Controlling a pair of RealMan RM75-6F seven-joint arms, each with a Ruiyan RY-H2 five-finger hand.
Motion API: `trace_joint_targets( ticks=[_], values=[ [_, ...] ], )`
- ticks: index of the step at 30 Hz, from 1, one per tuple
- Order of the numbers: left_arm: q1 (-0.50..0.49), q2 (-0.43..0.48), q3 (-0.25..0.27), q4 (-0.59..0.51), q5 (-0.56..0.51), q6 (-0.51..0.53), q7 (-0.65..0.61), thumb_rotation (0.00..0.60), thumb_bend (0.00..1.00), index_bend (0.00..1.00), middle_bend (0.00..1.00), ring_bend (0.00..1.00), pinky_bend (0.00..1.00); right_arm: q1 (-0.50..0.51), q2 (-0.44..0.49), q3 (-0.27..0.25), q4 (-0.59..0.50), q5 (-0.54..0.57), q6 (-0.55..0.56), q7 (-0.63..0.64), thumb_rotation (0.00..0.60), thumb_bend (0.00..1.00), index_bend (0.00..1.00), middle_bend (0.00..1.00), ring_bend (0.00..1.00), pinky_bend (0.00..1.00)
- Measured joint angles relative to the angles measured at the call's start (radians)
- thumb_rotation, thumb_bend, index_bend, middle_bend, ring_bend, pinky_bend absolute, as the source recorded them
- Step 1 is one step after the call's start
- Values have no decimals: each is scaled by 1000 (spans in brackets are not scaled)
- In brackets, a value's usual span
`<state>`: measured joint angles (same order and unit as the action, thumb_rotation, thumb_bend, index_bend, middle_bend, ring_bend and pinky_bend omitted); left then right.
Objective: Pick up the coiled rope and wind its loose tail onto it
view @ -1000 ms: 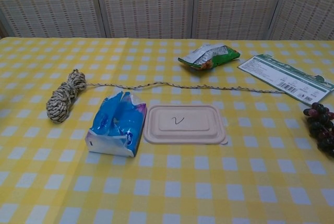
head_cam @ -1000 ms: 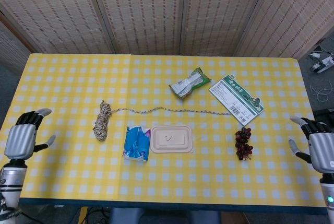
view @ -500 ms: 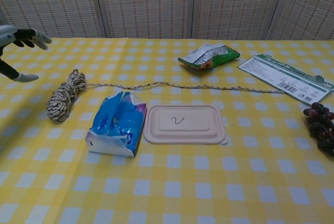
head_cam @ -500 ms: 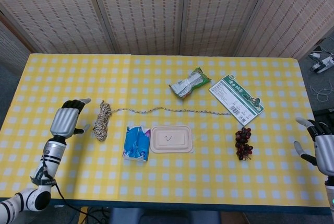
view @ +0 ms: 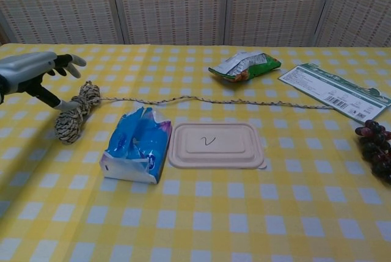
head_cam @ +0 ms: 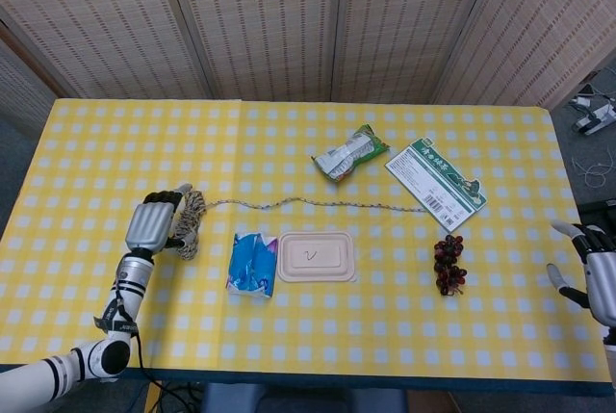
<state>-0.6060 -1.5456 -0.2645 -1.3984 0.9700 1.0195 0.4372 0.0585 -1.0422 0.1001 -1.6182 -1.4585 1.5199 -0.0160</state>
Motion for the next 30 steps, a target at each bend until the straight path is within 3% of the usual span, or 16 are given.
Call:
trace_joint_targets(
  ticks=[5,12,22,25,30],
  values=[
    [-17,-46,8,19,-54,18,67,420,254,26,153,177,143,-5,-4,-4,11,4,-3,14,600,280,239,300,299,366],
    [-24,-101,24,77,-93,61,108,403,246,0,117,152,143,-12,-7,-6,24,10,-5,28,600,280,239,300,299,366],
    [-28,-127,45,162,-113,80,169,504,246,0,98,139,143,-15,-11,-7,31,11,-6,39,600,280,239,299,299,366],
    [-31,-136,41,201,-121,82,175,520,246,0,98,139,143,-17,-12,-7,31,13,-6,37,600,280,239,299,299,366],
    [-47,-148,14,273,-141,68,174,595,246,45,98,141,143,-17,-13,-5,28,16,-9,31,600,280,239,299,299,366]
  ],
)
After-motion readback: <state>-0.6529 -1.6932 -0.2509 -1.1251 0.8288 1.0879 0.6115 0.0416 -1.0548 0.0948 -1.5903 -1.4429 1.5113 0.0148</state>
